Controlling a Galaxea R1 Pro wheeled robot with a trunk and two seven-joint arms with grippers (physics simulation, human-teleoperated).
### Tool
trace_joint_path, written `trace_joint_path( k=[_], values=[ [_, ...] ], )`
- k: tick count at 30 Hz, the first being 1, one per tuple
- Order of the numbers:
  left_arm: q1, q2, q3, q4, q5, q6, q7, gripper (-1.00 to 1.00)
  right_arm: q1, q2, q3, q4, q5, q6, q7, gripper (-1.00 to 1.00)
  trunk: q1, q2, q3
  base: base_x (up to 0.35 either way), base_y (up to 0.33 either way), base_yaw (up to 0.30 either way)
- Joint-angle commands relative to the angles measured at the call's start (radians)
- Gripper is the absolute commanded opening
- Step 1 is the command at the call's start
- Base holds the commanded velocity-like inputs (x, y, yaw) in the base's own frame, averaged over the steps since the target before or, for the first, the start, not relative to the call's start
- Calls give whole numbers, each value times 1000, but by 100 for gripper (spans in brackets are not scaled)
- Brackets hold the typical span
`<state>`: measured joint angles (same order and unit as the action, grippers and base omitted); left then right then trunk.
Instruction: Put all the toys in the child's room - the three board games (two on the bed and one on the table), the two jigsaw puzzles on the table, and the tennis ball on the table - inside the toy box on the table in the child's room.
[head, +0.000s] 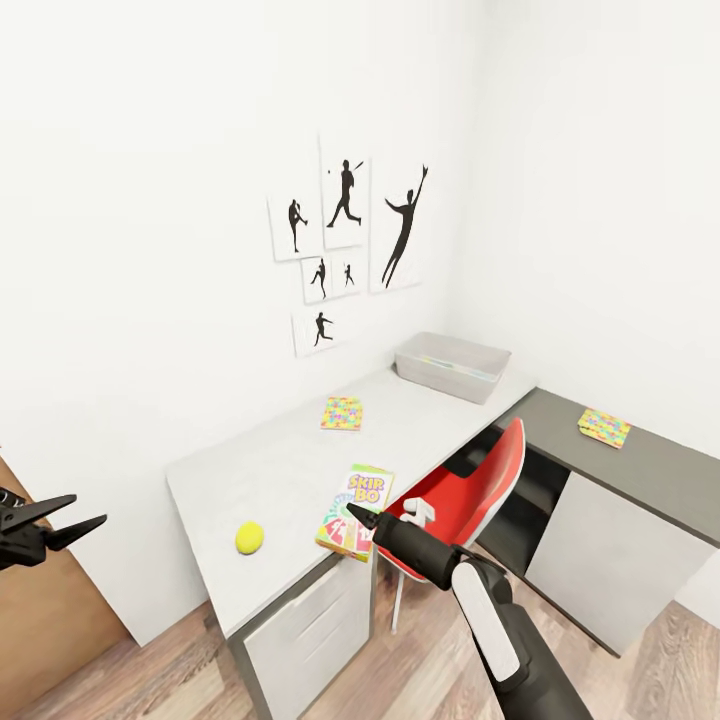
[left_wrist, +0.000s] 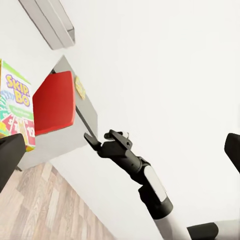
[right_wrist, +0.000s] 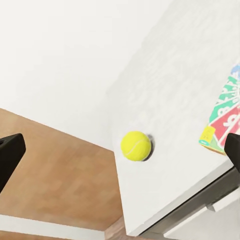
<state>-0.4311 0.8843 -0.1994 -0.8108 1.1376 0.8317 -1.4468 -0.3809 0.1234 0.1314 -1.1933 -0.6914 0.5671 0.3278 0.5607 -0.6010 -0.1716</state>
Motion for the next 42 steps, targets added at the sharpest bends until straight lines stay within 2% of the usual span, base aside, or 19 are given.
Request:
trace_joint_path(
  k=[1,11,18,23,26,31,36,38,40,42],
  values=[
    [-2,3,-6,1,6,17,-4,100,-1,0,-1,0,-4,5,0,100,4,-9,-5,0,0,0],
    [-4,11,-6,1,5,41,-4,100,0,22,-2,8,-71,2,-1,100,43,-79,-36,-13,0,0],
    [-5,11,-6,1,4,41,-4,100,0,24,-8,23,-89,7,-3,100,70,-128,-58,-192,30,0],
    [-7,9,-6,1,4,41,-4,100,-1,24,-12,61,-146,9,-9,100,89,-163,-74,-44,7,0],
    [-8,10,-6,1,3,41,-4,100,-1,25,-13,83,-171,4,-51,100,100,-184,-83,-9,1,0],
    [-9,5,-6,1,2,41,-3,100,-1,34,-16,92,-177,0,-95,100,119,-219,-99,-2,0,0],
    [-9,3,-6,1,2,41,-3,100,-1,37,-46,94,-257,-7,-131,100,139,-254,-115,0,0,0],
    [-9,3,-7,1,2,41,-3,100,-1,37,-51,95,-290,-8,-185,100,146,-268,-121,0,0,0],
    [-9,3,-7,1,2,41,-3,100,-1,37,-55,95,-324,-10,-292,100,154,-282,-127,0,0,0],
    [-9,2,-7,1,2,41,-3,100,-1,36,-55,94,-342,-12,-361,100,162,-296,-134,0,0,0]
  ],
)
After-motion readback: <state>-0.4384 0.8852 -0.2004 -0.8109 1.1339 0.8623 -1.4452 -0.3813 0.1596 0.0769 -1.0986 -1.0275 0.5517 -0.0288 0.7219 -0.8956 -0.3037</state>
